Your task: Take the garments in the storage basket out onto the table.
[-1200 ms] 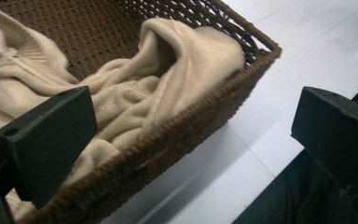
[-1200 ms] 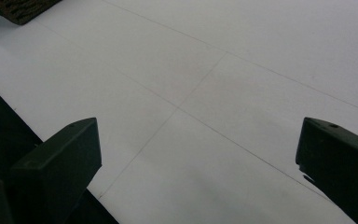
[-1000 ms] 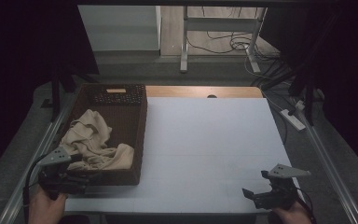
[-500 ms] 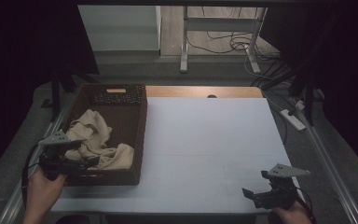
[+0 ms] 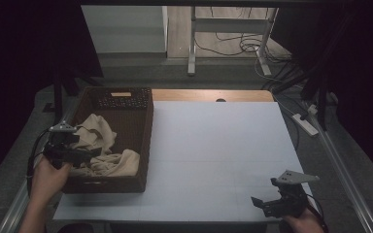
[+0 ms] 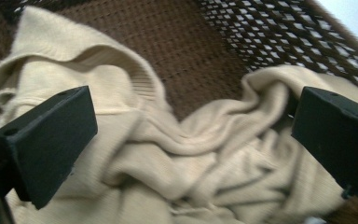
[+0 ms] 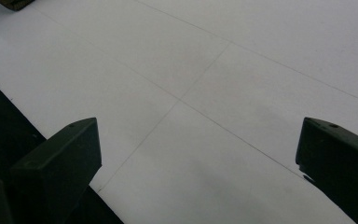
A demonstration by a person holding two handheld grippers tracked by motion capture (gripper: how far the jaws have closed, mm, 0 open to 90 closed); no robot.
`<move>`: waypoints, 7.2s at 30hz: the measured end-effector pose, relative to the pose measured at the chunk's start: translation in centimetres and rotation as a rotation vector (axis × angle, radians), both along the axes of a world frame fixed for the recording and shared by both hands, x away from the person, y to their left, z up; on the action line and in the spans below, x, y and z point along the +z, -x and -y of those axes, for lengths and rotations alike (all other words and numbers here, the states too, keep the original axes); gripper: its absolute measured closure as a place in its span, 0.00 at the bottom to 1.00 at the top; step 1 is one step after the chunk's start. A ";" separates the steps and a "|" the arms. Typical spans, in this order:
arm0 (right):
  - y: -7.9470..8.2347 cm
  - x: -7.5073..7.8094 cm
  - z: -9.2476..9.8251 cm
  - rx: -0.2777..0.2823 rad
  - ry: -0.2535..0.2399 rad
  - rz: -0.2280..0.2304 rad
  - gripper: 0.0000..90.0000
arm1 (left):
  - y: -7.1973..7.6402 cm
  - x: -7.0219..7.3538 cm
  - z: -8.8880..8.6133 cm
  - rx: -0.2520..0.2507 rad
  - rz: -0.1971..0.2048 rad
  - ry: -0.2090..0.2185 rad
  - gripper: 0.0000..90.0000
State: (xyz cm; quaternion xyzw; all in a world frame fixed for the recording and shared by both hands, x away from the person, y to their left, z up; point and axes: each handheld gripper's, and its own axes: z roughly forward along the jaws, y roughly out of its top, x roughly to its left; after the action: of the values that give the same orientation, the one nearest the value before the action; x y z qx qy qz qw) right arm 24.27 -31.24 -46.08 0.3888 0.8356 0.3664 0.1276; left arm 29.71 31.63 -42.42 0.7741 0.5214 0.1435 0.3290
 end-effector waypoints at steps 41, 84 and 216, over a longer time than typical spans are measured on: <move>0.1 0.0 0.0 0.014 0.009 -0.001 0.00 | -7.0 -5.0 0.8 0.077 -0.451 -0.242 0.42; 0.0 -0.1 -0.1 0.008 0.012 -0.013 0.00 | -6.6 8.5 2.1 -0.145 0.070 0.358 0.68; 0.3 0.1 0.6 0.014 -0.043 0.004 0.00 | -14.7 7.9 27.3 -0.424 0.094 0.121 0.67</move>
State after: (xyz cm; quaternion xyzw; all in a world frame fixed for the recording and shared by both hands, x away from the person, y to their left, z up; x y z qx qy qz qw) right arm 23.99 -31.81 -46.00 0.3847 0.8300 0.3862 0.1184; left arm 44.42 4.34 -34.48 0.8377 0.3388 0.0753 0.4217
